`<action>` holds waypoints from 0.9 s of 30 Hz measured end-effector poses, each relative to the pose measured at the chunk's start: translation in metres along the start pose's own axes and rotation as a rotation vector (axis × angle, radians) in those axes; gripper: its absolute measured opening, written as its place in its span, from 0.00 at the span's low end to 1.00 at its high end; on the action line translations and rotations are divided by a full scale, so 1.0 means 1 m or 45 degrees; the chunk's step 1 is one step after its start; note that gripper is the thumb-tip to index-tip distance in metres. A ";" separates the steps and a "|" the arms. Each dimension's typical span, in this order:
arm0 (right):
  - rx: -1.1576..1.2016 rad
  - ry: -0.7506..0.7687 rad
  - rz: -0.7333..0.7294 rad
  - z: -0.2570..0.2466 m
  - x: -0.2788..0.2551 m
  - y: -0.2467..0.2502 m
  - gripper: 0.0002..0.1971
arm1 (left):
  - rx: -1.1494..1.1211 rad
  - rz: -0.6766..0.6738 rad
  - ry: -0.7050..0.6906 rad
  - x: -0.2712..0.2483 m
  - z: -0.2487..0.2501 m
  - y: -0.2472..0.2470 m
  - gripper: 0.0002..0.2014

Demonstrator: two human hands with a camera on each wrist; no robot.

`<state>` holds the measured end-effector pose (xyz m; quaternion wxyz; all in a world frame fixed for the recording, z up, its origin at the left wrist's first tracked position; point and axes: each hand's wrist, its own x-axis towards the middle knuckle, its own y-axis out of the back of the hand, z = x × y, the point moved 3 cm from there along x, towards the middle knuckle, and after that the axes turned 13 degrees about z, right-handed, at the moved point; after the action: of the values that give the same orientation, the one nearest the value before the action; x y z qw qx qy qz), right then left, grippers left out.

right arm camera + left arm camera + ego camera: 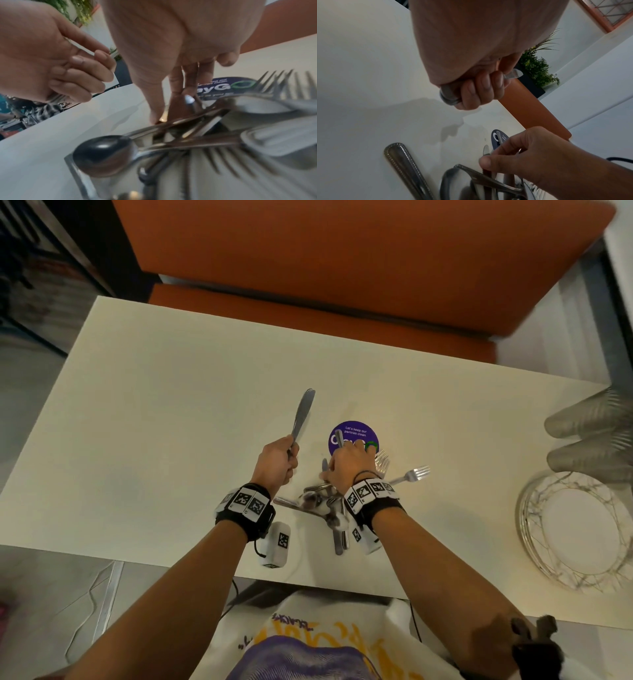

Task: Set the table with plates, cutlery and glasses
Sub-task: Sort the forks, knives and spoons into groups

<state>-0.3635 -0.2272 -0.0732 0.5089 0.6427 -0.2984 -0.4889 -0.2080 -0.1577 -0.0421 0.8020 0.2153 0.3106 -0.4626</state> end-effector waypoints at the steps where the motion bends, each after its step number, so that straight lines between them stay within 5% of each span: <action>1: -0.011 -0.026 -0.013 -0.002 0.001 0.000 0.25 | -0.002 0.002 0.000 0.000 0.000 0.001 0.18; 13: 0.032 -0.263 -0.177 -0.018 0.010 0.007 0.28 | 0.041 0.044 -0.033 0.007 -0.003 0.018 0.16; 27: 0.176 -0.262 0.087 -0.033 0.033 0.007 0.22 | 0.077 0.041 -0.025 0.018 0.001 0.027 0.17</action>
<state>-0.3205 -0.2467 -0.0773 0.4463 0.6121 -0.4039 -0.5129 -0.1773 -0.1564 -0.0529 0.8055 0.2401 0.2851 -0.4608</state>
